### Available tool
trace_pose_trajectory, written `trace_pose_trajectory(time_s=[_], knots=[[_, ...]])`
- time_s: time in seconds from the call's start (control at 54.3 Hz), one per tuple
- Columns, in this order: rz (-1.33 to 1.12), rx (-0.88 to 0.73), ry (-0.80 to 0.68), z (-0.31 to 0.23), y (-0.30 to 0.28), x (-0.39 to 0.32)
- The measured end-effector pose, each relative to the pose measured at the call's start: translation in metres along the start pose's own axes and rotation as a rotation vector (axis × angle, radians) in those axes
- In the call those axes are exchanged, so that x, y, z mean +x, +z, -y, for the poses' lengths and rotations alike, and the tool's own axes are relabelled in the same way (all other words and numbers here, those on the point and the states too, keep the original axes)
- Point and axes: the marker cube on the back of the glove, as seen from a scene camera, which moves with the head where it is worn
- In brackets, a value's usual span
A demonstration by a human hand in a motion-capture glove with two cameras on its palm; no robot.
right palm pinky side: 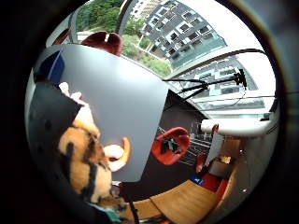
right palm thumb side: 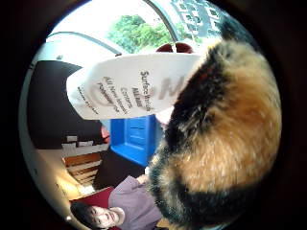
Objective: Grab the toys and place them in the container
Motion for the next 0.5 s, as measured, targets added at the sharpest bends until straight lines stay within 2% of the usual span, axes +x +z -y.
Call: trace_pose_trajectory(time_s=[0.055,0.129,0.166,0.203,0.258,0.313,0.369,0.442,0.498], knots=[[-0.01,0.033,-0.06,0.0,-0.013,-0.02],[-0.001,0.086,-0.261,-0.003,-0.031,-0.065],[0.001,0.124,-0.283,-0.001,-0.036,-0.088],[-0.011,0.168,-0.251,0.004,-0.036,-0.109],[-0.001,0.207,-0.066,0.015,-0.03,-0.15],[0.013,0.205,0.019,0.023,-0.019,-0.187],[-0.001,0.188,0.003,0.028,-0.002,-0.226],[-0.069,0.172,-0.146,0.029,0.021,-0.259],[-0.064,0.16,-0.101,0.032,0.036,-0.278]])
